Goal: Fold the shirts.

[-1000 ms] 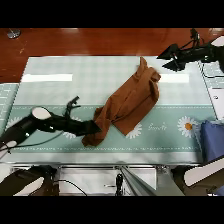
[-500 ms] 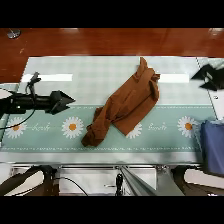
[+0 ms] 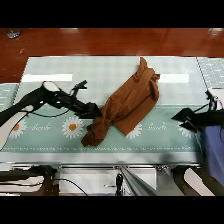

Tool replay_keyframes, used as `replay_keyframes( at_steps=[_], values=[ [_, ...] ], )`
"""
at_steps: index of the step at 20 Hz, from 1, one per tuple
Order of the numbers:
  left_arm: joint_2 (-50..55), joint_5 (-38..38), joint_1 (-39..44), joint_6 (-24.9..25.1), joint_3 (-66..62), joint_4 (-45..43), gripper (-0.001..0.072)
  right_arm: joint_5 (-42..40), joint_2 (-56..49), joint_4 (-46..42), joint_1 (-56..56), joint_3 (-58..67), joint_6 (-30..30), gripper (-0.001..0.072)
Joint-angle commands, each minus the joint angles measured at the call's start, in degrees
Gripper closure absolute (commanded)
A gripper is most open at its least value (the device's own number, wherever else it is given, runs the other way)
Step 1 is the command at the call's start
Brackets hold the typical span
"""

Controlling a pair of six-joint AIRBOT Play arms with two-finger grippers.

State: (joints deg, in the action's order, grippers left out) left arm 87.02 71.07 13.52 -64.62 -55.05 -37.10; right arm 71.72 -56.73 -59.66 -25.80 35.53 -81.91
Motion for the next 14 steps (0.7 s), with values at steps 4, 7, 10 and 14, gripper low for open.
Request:
replay_keyframes(
  at_steps=[4, 7, 10, 14],
  values=[
    [9.18, 0.68, 6.19, -6.27, -10.45, -6.69, 0.0071, 1.25, 3.93, 7.91, -0.02, -10.19, 3.65, 0.0091],
    [9.97, 0.04, 6.43, -5.97, -13.62, -6.73, 0.0672, 2.38, 3.93, 11.52, 0.35, -12.72, 4.83, 0.0091],
    [9.94, 0.7, 5.6, -5.99, -16.39, -6.71, 0.0672, 0.72, 3.93, 12.35, 9.09, -12.79, 2.49, 0.0091],
    [9.94, 2.58, 4.61, -5.97, -18.36, -6.69, 0.0671, -11.08, 3.91, 16.02, 25.11, -12.72, -5.68, 0.0091]
  ],
)
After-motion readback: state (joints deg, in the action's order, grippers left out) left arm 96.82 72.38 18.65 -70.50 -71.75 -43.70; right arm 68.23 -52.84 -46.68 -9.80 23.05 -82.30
